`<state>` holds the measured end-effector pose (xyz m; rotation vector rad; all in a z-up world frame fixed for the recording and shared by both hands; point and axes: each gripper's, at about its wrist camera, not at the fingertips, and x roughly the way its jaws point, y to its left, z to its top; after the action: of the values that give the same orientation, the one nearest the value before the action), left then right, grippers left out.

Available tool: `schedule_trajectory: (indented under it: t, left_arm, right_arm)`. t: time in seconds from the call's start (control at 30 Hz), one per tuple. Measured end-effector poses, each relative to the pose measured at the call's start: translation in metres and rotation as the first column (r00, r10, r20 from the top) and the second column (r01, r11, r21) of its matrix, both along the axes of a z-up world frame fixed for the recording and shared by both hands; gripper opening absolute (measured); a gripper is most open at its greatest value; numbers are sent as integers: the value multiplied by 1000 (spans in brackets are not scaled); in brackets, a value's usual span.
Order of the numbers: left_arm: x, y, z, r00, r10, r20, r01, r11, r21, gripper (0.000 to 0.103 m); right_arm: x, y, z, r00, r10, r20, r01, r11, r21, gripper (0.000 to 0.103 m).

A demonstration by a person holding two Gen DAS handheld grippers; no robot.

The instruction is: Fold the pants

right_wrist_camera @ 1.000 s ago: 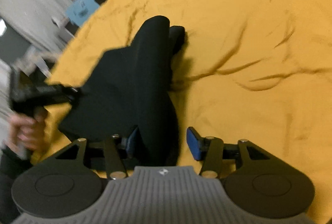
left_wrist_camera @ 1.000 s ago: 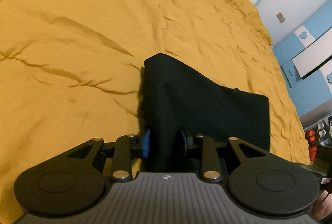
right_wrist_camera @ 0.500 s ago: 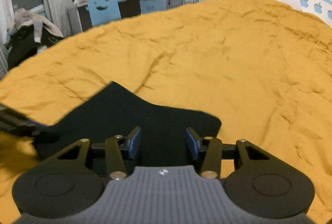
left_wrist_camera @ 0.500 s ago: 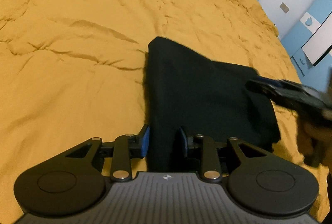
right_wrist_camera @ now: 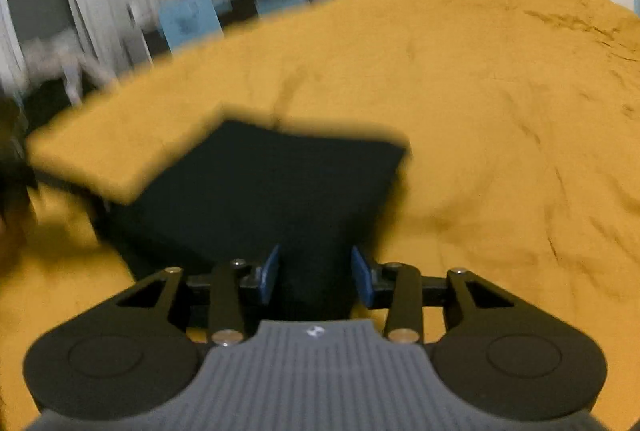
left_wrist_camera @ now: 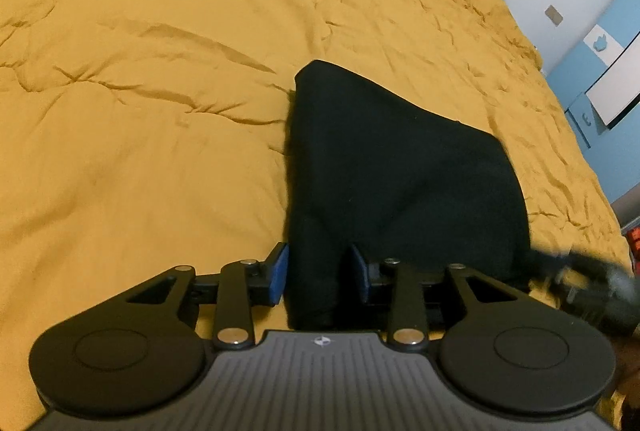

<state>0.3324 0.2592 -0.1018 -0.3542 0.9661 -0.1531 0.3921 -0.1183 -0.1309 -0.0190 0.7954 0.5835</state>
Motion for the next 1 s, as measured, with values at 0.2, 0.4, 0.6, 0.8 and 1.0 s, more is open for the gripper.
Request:
schedule_trajectory:
  t: [0.2, 0.4, 0.6, 0.8, 1.0]
  left_arm:
    - [-20, -9, 17, 998, 49, 39, -52, 996, 70, 41]
    - [-58, -37, 55, 990, 95, 108, -110, 983, 145, 59]
    - [-87, -88, 89, 988, 63, 142, -105, 943, 317, 74]
    - [-108, -130, 112, 986, 39, 161, -99, 917, 385, 87]
    - [-119, -159, 132, 983, 42, 180, -112, 911, 398, 88]
  right_arm:
    - [-33, -25, 5, 997, -72, -40, 74, 996, 44, 36]
    - [-65, -34, 50, 991, -130, -26, 132, 988, 76, 62]
    - [-106, -45, 102, 985, -168, 28, 163, 979, 125, 82]
    - [-138, -42, 135, 969, -227, 96, 220, 972, 79, 82]
    - [-154, -35, 147, 945, -324, 46, 324, 946, 19, 82]
